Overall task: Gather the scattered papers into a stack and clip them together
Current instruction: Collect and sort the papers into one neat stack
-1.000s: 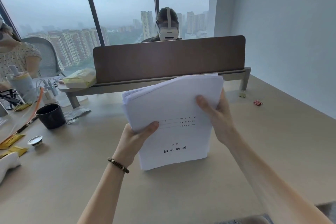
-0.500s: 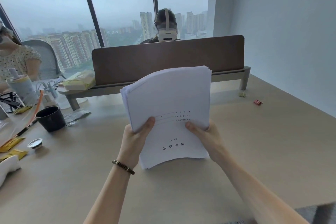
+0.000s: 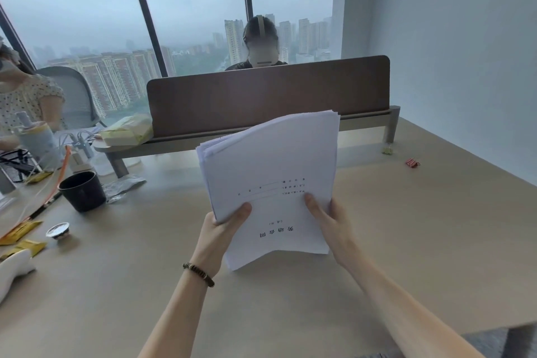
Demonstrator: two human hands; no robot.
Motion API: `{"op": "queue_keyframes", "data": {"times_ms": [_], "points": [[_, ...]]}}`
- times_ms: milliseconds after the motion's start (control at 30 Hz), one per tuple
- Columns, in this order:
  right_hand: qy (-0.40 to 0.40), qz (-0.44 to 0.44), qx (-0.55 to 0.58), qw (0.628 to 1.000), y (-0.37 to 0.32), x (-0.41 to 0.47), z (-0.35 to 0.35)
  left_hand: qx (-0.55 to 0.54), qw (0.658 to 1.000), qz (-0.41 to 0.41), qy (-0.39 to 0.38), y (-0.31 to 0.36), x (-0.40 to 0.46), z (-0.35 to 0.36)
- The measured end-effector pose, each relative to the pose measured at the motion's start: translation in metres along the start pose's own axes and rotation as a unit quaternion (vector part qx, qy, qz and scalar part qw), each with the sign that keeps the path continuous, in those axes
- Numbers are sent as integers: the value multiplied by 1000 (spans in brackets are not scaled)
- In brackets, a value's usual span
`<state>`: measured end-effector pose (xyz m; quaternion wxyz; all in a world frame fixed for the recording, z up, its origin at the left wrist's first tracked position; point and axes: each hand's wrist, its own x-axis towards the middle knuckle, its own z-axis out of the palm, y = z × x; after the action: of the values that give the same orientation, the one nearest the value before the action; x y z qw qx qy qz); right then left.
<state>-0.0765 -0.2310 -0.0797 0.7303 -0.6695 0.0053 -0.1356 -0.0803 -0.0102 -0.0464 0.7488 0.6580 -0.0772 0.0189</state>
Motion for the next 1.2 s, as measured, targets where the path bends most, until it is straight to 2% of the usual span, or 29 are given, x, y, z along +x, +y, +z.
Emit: {"op": "queue_keyframes", "data": {"times_ms": [133, 267, 467, 633, 800, 867, 967, 1100, 1200], "points": [[6, 10, 17, 1000, 22, -8, 1, -1, 1000, -1, -5, 1, 2, 0], [-22, 30, 15, 999, 32, -8, -1, 3, 1000, -3, -7, -1, 6, -2], [-34, 27, -70, 997, 42, -4, -9, 31, 1000, -2, 4, -6, 11, -4], [-32, 11, -161, 986, 39, -4, -9, 103, 994, -22, 12, -4, 17, -6], [-50, 16, -170, 984, 28, -4, -11, 118, 993, -19, 11, -1, 18, -9], [-60, 37, -118, 990, 21, -2, -15, 70, 996, -25, 38, -2, 19, -11], [-38, 93, 41, 994, 10, 0, -18, -31, 995, -52, 77, -5, 17, -9], [0, 169, 275, 947, 5, 4, -8, -142, 979, -64, 133, -13, 17, 5], [0, 202, 289, 936, 6, -5, 14, -198, 961, -77, 176, -17, 19, 23]]}}
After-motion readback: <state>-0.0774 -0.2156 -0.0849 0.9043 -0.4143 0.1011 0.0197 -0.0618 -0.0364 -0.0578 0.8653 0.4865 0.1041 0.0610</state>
